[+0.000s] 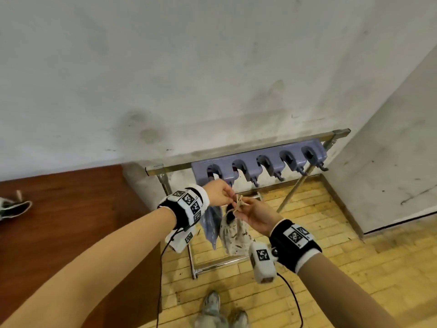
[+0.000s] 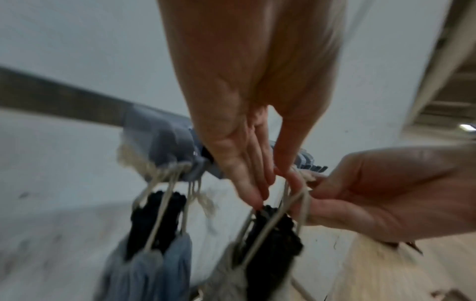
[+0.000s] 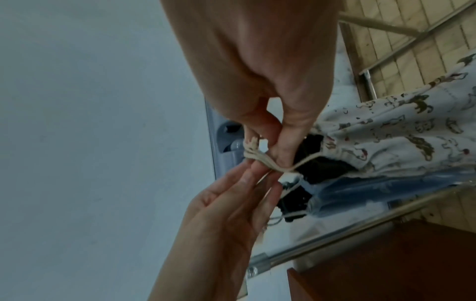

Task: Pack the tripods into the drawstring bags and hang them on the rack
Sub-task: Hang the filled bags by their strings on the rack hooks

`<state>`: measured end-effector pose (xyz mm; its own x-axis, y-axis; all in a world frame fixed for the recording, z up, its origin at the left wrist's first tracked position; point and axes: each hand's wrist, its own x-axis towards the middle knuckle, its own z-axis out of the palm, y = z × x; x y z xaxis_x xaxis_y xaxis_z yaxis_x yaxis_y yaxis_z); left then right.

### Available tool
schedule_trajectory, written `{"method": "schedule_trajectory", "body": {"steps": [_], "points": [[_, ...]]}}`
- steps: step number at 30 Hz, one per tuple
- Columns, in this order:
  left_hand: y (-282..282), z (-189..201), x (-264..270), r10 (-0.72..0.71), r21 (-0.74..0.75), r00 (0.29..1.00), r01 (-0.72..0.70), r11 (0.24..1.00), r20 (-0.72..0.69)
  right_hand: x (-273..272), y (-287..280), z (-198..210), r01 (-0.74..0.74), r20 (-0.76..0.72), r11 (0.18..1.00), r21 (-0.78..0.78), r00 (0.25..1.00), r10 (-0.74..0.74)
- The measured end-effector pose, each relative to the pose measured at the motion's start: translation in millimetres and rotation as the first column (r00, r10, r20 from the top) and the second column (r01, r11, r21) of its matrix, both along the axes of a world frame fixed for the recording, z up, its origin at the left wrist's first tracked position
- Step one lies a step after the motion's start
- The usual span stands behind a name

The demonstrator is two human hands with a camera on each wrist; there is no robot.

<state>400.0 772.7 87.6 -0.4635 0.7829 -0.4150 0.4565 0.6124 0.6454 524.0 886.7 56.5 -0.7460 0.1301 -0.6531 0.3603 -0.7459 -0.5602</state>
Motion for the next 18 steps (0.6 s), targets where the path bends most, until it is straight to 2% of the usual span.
{"method": "schedule_trajectory", "body": {"steps": [2, 5, 7, 10, 13, 15, 18], "points": [[-3.5, -5.0, 5.5, 0.071, 0.069, 0.996, -0.075, 0.995, 0.048, -3.0, -3.7, -6.3, 0.061, -0.017, 0.998, -0.022, 0.998, -0.061], [-9.4, -8.4, 9.8, 0.151, 0.086, 0.964, -0.173, 0.981, 0.220, -7.7, -11.5, -7.5, 0.114, -0.038, 0.993, 0.000, 0.993, -0.114], [-11.1, -10.7, 11.2, 0.148, 0.065, 0.968, -0.164, 0.984, 0.205, -8.1, -18.8, -0.8, 0.123, -0.056, 0.992, 0.016, 0.991, -0.122], [-11.3, -13.9, 14.3, 0.144, 0.038, 0.968, -0.155, 0.987, 0.203, -1.8, -22.6, 4.9, 0.062, -0.072, 0.997, 0.055, 0.996, -0.058], [-11.0, -15.0, 16.2, 0.156, 0.034, 0.971, -0.165, 0.986, 0.181, 6.7, -17.2, 5.0, -0.066, -0.043, 0.984, 0.168, 0.996, 0.074], [-9.5, -12.7, 14.8, 0.138, 0.056, 0.978, -0.148, 0.987, 0.156, 6.0, -8.0, 5.2, -0.121, -0.007, 0.922, 0.368, 0.991, 0.132], [-6.0, -3.7, 10.2, 0.127, 0.098, 0.982, -0.141, 0.985, 0.138, -4.6, 11.3, 7.8, -0.073, 0.018, 0.712, 0.698, 0.996, 0.084]]}}
